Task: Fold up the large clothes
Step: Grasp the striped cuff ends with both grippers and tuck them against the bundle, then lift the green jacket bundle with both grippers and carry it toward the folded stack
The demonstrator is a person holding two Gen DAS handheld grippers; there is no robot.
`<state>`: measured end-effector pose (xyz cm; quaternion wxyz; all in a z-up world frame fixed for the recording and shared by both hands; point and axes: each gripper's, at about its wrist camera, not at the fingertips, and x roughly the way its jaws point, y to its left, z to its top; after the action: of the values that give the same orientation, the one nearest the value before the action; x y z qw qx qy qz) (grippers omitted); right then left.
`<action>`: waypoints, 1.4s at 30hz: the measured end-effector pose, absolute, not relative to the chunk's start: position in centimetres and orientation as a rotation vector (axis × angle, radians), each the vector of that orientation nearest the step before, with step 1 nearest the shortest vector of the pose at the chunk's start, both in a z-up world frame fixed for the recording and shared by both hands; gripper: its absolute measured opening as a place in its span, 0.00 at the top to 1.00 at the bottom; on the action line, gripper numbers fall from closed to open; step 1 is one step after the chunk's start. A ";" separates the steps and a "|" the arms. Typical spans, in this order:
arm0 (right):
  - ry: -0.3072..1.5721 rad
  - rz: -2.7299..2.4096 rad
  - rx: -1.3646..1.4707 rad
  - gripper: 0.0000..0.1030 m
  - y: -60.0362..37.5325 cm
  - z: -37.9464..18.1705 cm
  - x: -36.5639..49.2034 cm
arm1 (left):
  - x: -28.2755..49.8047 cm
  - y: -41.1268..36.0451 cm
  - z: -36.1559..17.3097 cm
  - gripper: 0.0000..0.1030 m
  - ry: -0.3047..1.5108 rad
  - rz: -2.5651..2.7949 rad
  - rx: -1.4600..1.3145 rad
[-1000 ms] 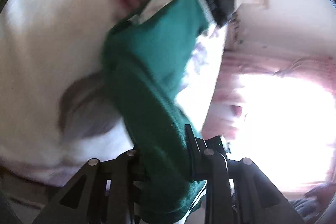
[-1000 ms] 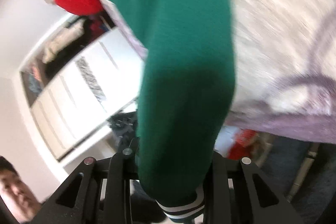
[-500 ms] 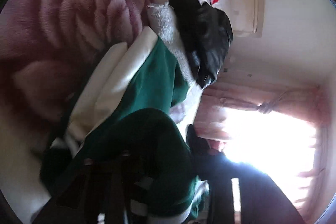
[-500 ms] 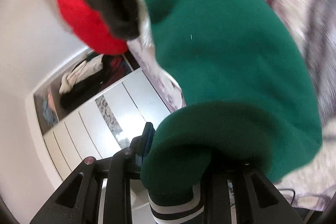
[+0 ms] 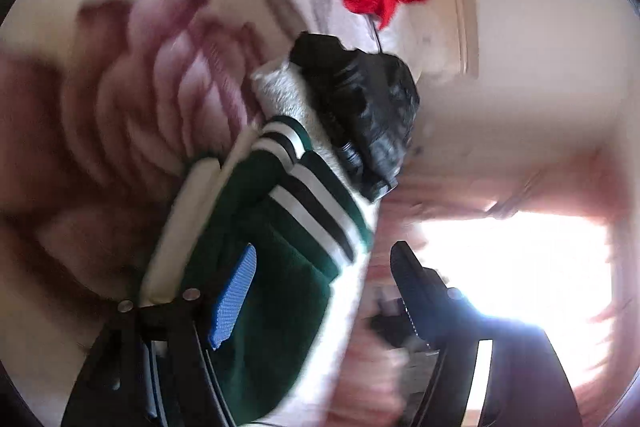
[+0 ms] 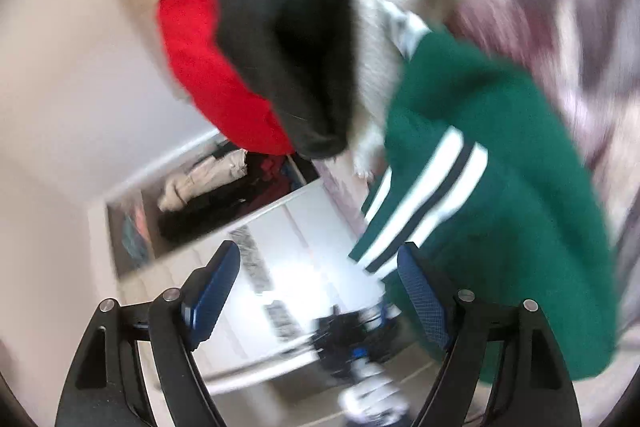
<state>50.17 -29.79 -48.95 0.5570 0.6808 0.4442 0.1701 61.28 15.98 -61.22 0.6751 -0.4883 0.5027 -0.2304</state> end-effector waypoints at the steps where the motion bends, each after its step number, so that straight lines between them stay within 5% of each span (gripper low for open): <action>1: 1.081 0.380 1.518 0.19 -30.2 -48.3 50.3 | 61.4 15.3 -60.7 0.34 1.137 -0.525 -1.006; 8: 1.398 0.307 0.818 0.19 -26.3 -50.4 53.4 | 65.7 7.5 -64.6 0.37 1.316 -0.536 -0.545; 9: 1.414 0.322 0.794 0.19 -25.7 -51.4 53.8 | 66.0 6.8 -64.7 0.45 1.299 -0.547 -0.507; 10: 1.429 0.332 0.785 0.19 -25.0 -52.4 54.4 | 66.2 6.5 -64.6 0.67 1.281 -0.548 -0.475; 12: 1.467 0.324 0.769 0.18 -23.9 -54.1 55.7 | 66.4 6.4 -64.3 0.86 1.273 -0.561 -0.470; 13: 1.458 0.331 0.767 0.23 -23.7 -54.6 56.1 | 66.5 6.5 -64.1 0.87 1.260 -0.558 -0.473; 14: 1.450 0.335 0.771 0.48 -23.7 -54.6 56.0 | 66.6 6.6 -63.9 0.87 1.250 -0.562 -0.487; 16: 1.432 0.338 0.789 0.78 -24.6 -54.4 55.4 | 66.7 7.1 -63.5 0.89 1.242 -0.577 -0.536; 17: 1.383 0.327 0.865 0.82 -25.7 -54.2 55.0 | 66.7 7.1 -62.9 0.89 1.226 -0.596 -0.556; 21: 1.221 0.293 0.933 0.84 -27.8 -50.2 53.8 | 68.0 6.2 -61.3 0.89 1.189 -0.629 -0.564; 27: 1.258 0.158 0.891 0.84 -29.3 -53.6 57.3 | 72.9 5.9 -70.5 0.85 1.438 -0.568 -0.672; 29: 1.326 0.124 0.879 0.79 -29.4 -55.9 58.7 | 73.0 7.0 -71.0 0.82 1.457 -0.588 -0.778; 31: 1.371 0.150 0.871 0.73 -29.4 -56.4 59.8 | 72.4 8.3 -70.1 0.62 1.464 -0.633 -0.834; 33: 1.404 0.203 0.866 0.53 -29.7 -55.5 60.0 | 70.8 10.0 -68.7 0.32 1.429 -0.683 -0.898; 34: 1.400 0.228 0.874 0.34 -30.1 -55.4 59.9 | 69.5 11.3 -67.6 0.24 1.386 -0.701 -0.935; 35: 1.378 0.244 0.874 0.17 -30.8 -54.7 59.3 | 67.9 12.7 -66.5 0.24 1.342 -0.708 -0.968; 37: 1.346 0.271 0.866 0.00 -32.1 -54.0 58.4 | 64.8 14.8 -65.4 0.24 1.309 -0.687 -0.993; 42: 1.407 0.365 0.864 0.00 -32.7 -57.8 58.0 | 54.6 20.0 -64.2 0.23 1.253 -0.528 -1.056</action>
<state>58.01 -32.71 -57.82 0.6633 0.3822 0.6228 0.1615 54.59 19.96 -64.22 0.6519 -0.4653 0.5517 -0.2327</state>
